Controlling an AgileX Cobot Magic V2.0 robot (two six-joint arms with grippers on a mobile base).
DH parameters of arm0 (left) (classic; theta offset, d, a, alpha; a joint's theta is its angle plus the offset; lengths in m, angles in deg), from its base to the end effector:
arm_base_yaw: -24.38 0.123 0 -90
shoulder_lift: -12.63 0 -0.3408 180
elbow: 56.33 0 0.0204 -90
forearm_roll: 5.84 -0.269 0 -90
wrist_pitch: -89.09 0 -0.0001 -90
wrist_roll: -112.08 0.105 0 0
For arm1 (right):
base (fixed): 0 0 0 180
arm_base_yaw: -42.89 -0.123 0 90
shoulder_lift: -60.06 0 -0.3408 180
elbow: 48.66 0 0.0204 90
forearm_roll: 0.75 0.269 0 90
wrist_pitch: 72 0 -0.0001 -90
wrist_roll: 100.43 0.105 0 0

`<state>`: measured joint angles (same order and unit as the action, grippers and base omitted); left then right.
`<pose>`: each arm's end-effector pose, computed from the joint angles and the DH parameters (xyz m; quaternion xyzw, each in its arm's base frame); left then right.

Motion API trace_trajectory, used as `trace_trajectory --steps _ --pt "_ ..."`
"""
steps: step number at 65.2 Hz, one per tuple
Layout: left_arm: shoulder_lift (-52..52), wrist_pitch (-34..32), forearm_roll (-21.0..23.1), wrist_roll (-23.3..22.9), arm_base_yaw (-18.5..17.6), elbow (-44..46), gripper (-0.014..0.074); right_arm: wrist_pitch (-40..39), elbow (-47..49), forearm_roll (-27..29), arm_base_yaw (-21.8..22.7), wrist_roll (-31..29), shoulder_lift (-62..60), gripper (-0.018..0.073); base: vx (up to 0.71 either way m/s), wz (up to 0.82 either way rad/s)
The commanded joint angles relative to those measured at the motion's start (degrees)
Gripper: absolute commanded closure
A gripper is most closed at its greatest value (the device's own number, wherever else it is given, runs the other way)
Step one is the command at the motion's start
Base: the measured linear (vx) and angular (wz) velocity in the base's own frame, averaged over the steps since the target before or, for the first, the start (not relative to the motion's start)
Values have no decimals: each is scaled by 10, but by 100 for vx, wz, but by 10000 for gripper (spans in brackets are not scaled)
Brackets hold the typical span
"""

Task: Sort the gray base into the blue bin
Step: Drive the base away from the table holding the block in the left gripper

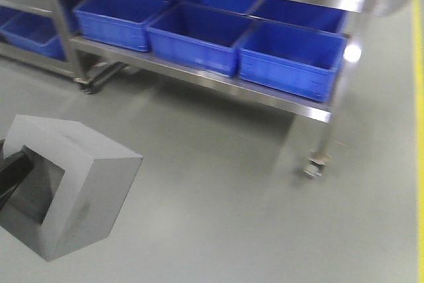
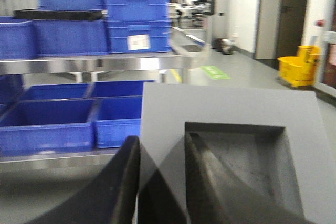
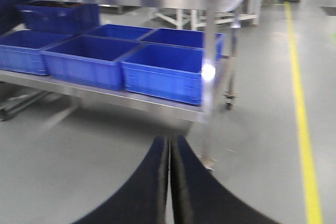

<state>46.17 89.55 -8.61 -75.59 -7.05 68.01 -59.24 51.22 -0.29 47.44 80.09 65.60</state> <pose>0.0765 -0.0467 0.3360 0.1616 0.6862 -0.2210 0.6739 0.0312 -0.0023 0.1811 0.0359 0.7563 -0.0197 0.6530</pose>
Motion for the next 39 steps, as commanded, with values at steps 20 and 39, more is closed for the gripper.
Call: trace_trajectory --steps 20,39 --pt "1 -61 3 -7 -2 18 603 -43 0 -5 0 -5 0 564 25 70" --pt "1 -61 3 -7 -2 18 603 -43 0 -5 0 -5 0 564 25 63"
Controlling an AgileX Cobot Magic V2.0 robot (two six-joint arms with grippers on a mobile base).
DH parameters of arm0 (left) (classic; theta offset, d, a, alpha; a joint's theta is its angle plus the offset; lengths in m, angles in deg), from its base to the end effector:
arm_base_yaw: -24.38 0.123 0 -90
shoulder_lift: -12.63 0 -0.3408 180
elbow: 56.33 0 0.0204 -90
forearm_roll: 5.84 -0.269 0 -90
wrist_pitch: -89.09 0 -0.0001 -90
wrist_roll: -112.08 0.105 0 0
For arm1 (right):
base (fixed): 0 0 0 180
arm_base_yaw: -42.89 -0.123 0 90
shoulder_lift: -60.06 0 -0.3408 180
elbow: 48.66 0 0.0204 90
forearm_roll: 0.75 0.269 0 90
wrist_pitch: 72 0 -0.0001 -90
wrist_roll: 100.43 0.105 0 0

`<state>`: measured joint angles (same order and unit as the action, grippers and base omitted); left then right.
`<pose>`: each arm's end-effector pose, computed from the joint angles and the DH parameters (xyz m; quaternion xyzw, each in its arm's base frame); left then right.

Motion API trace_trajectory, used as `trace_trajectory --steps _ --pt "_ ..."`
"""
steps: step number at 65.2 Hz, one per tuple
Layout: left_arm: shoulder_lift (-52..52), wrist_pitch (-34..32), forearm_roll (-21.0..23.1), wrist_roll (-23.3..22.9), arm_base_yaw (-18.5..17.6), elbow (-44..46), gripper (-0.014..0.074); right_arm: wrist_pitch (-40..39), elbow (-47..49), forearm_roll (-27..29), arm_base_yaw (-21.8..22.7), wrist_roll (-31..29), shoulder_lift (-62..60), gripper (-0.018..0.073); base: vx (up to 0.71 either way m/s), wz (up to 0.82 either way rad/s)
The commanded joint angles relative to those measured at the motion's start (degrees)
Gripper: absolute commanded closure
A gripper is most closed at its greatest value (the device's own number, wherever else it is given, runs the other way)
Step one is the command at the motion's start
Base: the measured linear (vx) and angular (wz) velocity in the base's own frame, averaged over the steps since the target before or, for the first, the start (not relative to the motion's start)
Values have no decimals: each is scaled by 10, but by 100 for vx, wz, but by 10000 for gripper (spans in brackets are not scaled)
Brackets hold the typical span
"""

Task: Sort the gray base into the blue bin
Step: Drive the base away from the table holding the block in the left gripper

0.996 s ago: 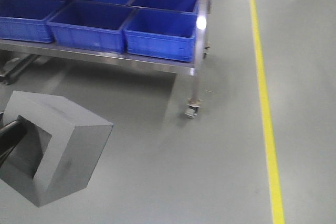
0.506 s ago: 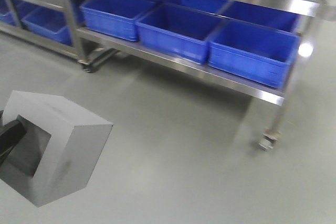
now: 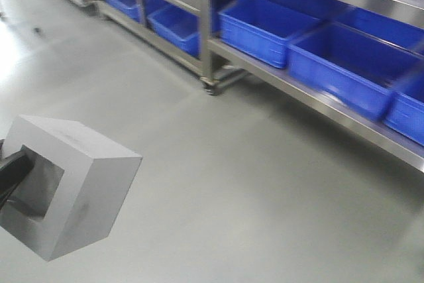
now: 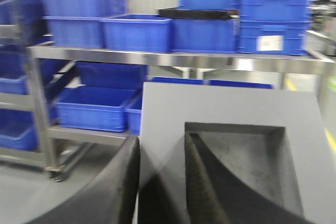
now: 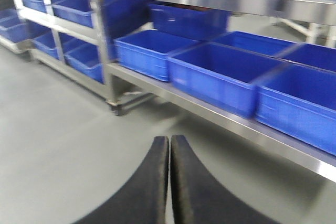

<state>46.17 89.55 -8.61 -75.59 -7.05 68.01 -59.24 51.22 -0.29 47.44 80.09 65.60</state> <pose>0.0765 -0.0467 0.3360 0.1616 0.6862 -0.2210 0.6739 0.0312 -0.0023 0.1811 0.0359 0.7563 -0.0197 0.6530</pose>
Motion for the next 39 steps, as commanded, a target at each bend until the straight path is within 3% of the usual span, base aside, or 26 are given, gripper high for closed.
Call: trace_trajectory --steps 1,39 --pt "1 -61 3 -7 -2 18 603 -43 0 -5 0 -5 0 564 26 58" --pt "1 -61 3 -7 -2 18 603 -43 0 -5 0 -5 0 564 28 55"
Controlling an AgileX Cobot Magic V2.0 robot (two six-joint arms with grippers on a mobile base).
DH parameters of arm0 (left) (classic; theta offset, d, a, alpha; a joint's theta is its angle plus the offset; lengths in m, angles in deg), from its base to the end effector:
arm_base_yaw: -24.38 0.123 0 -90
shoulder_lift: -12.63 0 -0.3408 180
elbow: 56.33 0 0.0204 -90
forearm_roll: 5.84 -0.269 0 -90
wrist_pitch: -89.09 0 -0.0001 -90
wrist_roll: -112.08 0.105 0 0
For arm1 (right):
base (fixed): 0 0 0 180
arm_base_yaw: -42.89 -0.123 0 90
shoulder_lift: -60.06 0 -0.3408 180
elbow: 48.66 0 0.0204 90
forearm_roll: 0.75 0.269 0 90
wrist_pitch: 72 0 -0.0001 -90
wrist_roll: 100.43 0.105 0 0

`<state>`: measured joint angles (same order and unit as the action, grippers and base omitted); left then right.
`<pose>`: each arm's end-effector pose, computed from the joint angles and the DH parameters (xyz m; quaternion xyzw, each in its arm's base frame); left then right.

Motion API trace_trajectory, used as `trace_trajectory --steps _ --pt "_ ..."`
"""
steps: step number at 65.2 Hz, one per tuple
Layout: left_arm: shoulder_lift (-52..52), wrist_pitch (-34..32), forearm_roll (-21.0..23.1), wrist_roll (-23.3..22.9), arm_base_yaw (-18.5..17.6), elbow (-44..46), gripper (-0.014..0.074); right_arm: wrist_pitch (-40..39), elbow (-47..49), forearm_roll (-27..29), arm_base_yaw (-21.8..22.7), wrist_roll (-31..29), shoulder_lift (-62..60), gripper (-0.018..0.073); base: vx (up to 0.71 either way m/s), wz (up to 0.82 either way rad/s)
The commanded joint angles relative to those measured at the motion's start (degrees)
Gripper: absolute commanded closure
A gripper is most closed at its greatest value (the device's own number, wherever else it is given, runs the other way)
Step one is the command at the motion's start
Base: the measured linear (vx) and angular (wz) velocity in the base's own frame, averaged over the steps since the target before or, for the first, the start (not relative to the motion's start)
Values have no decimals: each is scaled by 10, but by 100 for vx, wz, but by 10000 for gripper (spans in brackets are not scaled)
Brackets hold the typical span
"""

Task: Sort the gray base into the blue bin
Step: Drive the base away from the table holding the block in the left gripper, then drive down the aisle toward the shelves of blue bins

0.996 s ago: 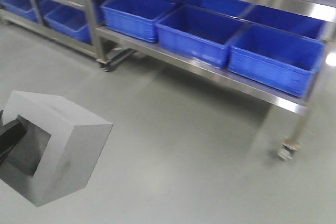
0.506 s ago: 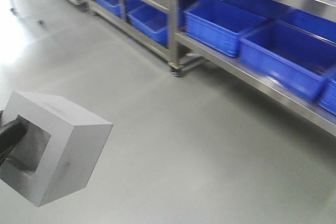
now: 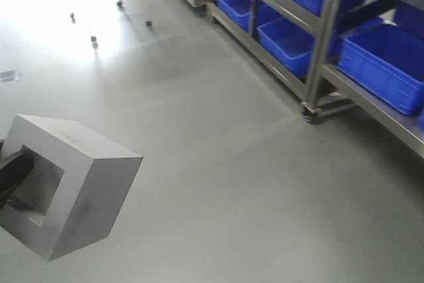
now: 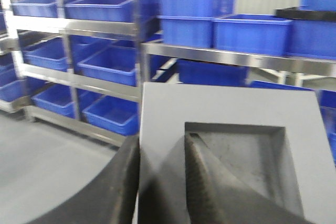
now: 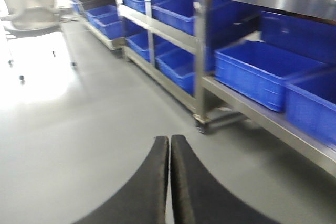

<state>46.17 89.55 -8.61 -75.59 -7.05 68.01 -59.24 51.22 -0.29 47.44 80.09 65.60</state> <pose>0.0765 -0.0467 0.3360 0.1616 0.6862 -0.2210 0.6739 0.0312 -0.0023 0.1811 0.0359 0.7563 -0.0197 0.6530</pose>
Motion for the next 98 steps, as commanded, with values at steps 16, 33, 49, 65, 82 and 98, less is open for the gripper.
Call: trace_trajectory --steps 16,33,49,65,82,98 --pt "1 -61 3 -7 -2 18 603 -43 0 -5 0 -5 0 564 28 48" --pt "1 -61 3 -7 -2 18 603 -43 0 -5 0 -5 0 564 26 41" --pt "1 -61 3 -7 -2 18 603 -43 0 -5 0 -5 0 564 27 22" --pt "1 -61 3 -7 -2 18 603 -43 0 -5 0 -5 0 564 31 -1" --pt "1 -61 3 -7 -2 18 603 -43 0 -5 0 -5 0 564 35 -8" --pt "1 -61 3 -7 -2 18 603 -43 0 -5 0 -5 0 564 36 -6"
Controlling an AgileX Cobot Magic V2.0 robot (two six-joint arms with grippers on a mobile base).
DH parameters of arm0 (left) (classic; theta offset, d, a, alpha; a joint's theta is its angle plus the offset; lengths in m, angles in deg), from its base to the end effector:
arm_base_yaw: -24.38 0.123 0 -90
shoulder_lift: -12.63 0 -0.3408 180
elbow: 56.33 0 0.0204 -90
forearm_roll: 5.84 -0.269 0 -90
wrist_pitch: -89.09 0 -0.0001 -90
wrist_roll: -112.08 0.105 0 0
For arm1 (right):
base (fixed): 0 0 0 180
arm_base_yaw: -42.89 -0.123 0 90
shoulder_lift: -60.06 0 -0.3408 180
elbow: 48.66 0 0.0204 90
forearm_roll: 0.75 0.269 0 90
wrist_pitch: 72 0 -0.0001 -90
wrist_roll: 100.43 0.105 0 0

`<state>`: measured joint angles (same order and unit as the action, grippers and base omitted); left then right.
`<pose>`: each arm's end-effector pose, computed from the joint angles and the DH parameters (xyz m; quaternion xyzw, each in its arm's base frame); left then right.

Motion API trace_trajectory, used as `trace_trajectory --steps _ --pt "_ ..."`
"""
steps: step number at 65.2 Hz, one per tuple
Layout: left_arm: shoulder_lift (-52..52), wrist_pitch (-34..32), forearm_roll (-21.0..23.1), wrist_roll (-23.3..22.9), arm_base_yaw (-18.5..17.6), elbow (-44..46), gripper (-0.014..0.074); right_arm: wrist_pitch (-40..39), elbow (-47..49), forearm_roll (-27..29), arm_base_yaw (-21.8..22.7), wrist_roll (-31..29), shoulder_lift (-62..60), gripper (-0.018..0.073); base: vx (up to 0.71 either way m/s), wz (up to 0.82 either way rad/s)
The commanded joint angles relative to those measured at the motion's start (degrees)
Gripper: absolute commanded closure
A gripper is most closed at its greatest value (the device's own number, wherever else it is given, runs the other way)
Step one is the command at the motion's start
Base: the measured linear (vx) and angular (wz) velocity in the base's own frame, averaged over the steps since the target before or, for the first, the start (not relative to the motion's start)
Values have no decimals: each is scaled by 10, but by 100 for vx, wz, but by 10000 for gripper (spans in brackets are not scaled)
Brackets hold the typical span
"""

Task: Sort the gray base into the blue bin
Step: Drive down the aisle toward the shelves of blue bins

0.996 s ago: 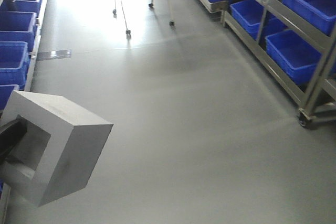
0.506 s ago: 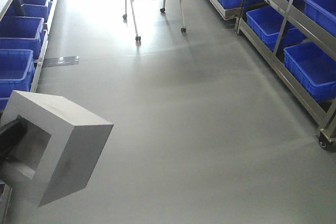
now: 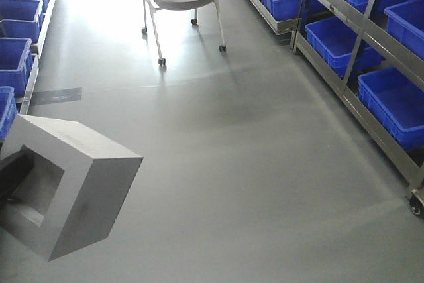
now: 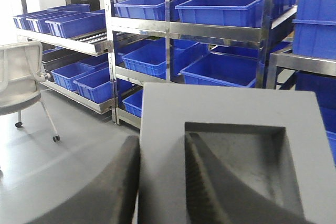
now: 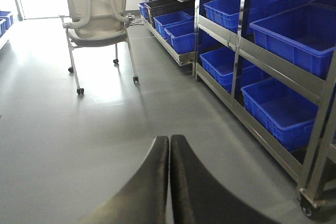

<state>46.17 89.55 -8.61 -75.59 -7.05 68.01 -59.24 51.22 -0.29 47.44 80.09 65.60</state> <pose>0.0765 -0.0467 0.3360 0.1616 0.6862 -0.2210 0.6739 0.0312 -0.0023 0.1811 0.0359 0.7563 -0.0197 0.6530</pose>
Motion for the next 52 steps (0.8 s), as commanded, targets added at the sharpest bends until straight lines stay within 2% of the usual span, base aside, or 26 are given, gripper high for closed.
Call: trace_trajectory --steps 1,52 --pt "1 -61 3 -7 -2 18 603 -43 0 -5 0 -5 0 564 38 -1" --pt "1 -61 3 -7 -2 18 603 -43 0 -5 0 -5 0 564 43 5"
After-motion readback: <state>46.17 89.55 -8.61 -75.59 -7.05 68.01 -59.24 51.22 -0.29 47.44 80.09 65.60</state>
